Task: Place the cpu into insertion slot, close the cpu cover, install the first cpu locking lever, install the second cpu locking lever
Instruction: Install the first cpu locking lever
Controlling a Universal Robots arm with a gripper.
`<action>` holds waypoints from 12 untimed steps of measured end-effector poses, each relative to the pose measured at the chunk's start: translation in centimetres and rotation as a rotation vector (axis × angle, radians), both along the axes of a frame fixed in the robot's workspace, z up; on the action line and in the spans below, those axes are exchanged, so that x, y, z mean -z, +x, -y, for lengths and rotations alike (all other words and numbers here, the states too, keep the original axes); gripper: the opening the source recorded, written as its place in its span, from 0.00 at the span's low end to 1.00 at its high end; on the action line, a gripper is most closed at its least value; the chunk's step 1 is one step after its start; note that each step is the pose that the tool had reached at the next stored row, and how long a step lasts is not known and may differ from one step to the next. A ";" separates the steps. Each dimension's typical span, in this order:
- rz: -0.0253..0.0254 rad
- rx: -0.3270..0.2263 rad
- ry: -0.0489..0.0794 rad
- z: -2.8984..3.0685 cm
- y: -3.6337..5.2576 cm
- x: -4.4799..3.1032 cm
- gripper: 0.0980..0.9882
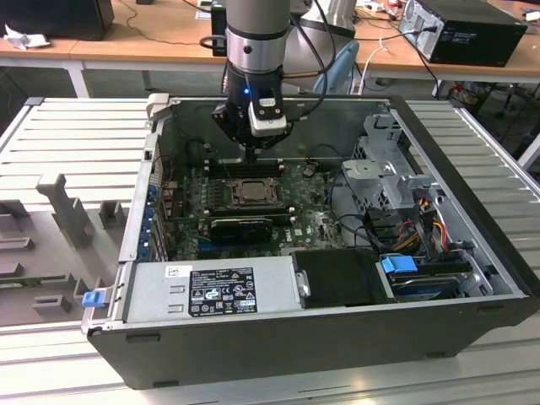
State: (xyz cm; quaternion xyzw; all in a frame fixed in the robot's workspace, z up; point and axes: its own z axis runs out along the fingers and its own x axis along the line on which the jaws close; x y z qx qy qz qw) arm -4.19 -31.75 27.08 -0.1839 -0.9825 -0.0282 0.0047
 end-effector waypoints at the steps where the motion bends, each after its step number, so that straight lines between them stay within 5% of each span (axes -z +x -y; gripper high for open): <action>1: 0.0001 -0.019 0.000 0.00 0.00 0.00 0.01; 12: 0.0014 -0.186 0.000 0.00 0.00 0.05 0.01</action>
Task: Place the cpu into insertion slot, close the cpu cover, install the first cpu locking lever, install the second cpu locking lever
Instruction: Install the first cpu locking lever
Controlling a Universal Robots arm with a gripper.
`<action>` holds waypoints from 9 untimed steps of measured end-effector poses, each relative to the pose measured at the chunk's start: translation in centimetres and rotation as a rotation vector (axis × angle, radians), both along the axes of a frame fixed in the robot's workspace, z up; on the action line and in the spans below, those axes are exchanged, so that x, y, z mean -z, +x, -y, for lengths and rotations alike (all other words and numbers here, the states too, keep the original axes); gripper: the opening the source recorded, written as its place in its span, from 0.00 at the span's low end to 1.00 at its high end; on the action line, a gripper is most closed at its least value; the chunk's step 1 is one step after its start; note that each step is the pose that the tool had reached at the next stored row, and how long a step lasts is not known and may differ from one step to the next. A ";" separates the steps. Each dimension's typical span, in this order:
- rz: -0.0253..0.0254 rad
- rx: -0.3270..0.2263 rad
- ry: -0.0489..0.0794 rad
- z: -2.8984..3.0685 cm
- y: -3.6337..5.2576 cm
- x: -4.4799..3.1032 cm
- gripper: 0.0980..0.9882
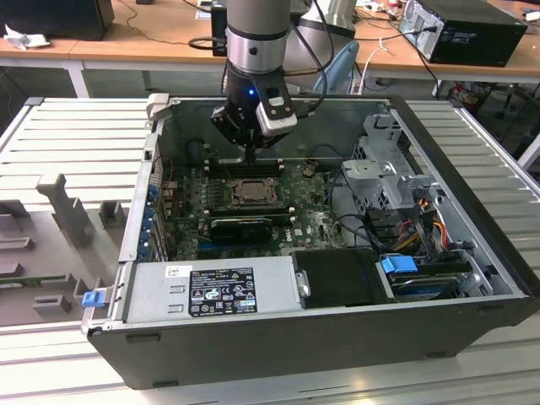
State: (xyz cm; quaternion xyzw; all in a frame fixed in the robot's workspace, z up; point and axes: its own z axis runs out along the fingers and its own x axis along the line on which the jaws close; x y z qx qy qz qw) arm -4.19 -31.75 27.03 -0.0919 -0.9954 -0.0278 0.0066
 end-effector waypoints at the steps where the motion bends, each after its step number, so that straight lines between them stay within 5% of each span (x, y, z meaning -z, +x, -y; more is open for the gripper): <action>1: 0.0001 -0.015 0.000 0.00 0.00 0.00 0.01; 9: 0.0010 -0.142 0.000 0.00 0.00 0.03 0.01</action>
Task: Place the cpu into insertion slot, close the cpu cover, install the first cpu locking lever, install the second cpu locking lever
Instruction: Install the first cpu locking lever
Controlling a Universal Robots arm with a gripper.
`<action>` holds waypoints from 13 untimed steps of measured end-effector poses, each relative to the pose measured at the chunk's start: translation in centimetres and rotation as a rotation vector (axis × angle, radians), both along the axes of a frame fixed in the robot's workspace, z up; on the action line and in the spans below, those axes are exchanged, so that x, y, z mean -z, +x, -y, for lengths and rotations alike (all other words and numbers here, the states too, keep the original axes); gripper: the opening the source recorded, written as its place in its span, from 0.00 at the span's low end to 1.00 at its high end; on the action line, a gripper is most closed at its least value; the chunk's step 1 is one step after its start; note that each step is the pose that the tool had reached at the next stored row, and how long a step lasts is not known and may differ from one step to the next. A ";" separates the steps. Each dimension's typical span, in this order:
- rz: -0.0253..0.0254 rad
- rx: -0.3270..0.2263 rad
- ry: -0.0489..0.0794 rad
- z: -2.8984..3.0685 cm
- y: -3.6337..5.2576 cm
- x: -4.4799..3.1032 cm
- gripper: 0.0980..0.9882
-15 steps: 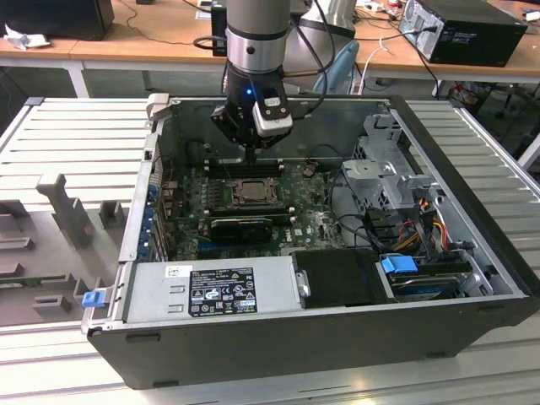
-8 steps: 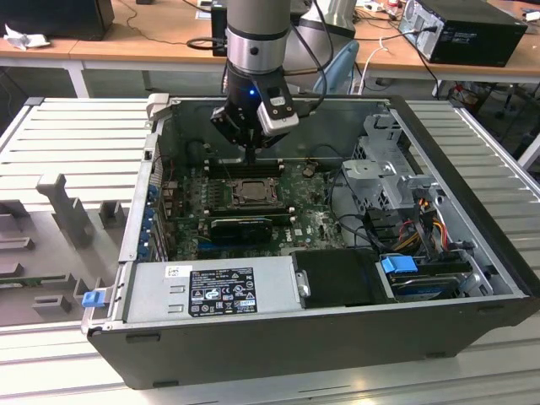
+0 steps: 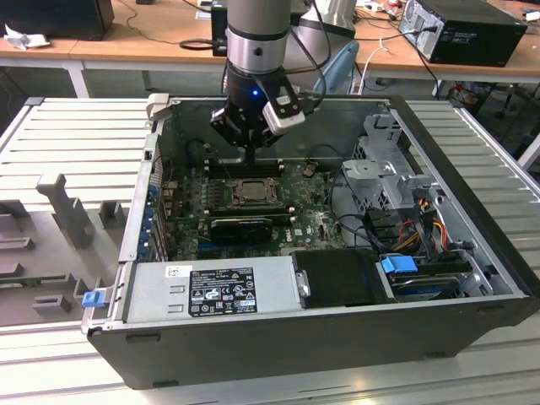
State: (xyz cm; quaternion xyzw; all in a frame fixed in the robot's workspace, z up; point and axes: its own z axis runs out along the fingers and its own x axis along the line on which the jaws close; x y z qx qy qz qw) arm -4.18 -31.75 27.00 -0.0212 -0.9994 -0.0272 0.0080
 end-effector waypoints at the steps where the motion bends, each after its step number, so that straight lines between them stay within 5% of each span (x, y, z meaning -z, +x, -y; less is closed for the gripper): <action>1: 0.0003 -0.027 0.000 0.00 0.00 0.01 0.01; 7: 0.0031 -0.137 0.000 0.00 0.00 0.04 0.01; 13: 0.0077 -0.180 0.000 0.03 -0.18 0.05 0.01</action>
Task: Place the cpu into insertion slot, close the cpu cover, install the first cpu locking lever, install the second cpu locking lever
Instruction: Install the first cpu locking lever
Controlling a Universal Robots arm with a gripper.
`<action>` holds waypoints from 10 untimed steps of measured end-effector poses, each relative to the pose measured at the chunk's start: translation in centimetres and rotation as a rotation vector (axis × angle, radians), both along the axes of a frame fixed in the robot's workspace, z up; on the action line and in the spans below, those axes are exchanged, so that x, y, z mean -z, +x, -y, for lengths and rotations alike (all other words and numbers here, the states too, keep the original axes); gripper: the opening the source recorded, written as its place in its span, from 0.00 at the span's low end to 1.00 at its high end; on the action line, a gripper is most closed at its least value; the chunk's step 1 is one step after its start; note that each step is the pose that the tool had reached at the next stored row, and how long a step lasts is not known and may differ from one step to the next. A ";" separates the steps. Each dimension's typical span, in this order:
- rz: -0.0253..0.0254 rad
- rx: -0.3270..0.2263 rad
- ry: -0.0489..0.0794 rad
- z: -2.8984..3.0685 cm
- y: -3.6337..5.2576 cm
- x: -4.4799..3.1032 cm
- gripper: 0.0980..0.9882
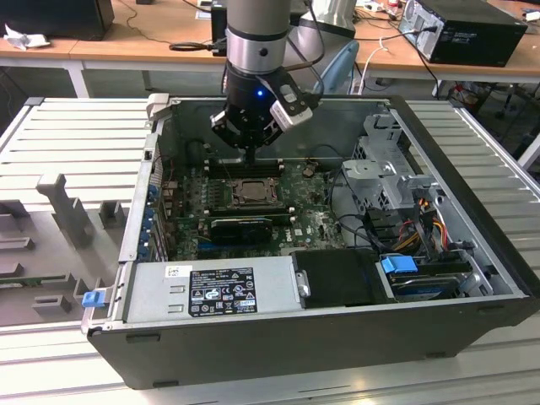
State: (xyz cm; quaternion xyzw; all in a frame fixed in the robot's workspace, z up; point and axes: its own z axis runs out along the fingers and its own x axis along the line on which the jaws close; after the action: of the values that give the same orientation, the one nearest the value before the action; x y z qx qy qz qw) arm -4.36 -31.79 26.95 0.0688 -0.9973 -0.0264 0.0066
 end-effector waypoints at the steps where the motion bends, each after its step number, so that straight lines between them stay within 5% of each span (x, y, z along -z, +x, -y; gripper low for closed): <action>1: 0.0006 -0.002 0.000 0.00 -0.17 0.00 0.01; 10: 0.0010 -0.005 0.000 -0.01 -2.23 0.01 0.01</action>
State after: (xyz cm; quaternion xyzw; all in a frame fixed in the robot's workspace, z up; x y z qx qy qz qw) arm -6.59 -31.78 26.94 0.0712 -0.9971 -0.0263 0.0061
